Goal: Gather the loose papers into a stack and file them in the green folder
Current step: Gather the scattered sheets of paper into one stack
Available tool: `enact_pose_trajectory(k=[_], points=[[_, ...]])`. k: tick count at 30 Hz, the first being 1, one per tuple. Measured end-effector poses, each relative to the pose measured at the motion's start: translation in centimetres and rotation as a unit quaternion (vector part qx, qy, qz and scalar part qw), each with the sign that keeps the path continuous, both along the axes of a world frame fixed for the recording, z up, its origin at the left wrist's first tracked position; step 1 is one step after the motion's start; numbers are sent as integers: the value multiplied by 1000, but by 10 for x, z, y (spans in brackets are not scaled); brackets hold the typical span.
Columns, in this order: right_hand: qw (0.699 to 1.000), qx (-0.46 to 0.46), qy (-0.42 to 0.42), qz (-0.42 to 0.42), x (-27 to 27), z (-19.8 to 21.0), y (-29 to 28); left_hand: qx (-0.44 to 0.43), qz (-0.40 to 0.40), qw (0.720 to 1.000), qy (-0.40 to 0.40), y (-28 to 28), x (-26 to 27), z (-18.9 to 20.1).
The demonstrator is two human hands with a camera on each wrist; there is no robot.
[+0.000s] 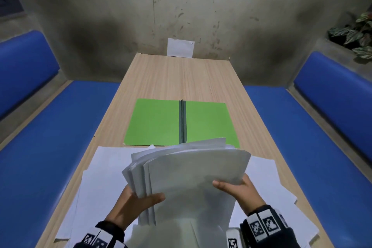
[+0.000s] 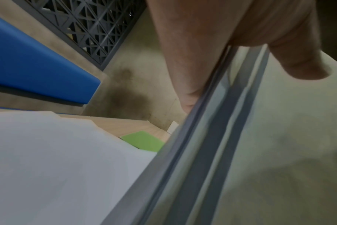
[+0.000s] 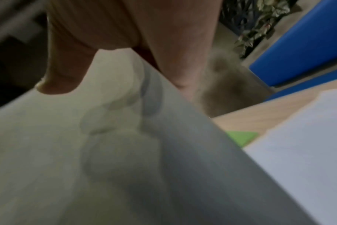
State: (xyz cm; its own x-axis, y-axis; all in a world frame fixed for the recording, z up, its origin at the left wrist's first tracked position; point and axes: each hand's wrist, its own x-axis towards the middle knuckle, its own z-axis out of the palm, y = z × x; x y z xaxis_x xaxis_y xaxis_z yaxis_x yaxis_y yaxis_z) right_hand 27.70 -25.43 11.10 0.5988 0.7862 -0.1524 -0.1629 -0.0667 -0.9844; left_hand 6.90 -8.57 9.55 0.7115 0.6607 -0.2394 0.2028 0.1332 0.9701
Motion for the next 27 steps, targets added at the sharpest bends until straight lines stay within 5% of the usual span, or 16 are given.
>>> enact_pose_trajectory(k=[7, 14, 21, 27], points=[[1000, -2, -5, -16, -13, -2, 13, 31, 75, 996, -31, -4, 6, 4], [999, 43, -14, 9, -14, 9, 3, 6, 63, 996, -62, -1, -6, -3], [989, 85, -40, -112, -20, 29, 24, 38, 68, 994, -75, -6, 3, 3], [979, 84, 22, -185, -18, 35, 29, 45, 74, 994, -71, -7, 10, 7]])
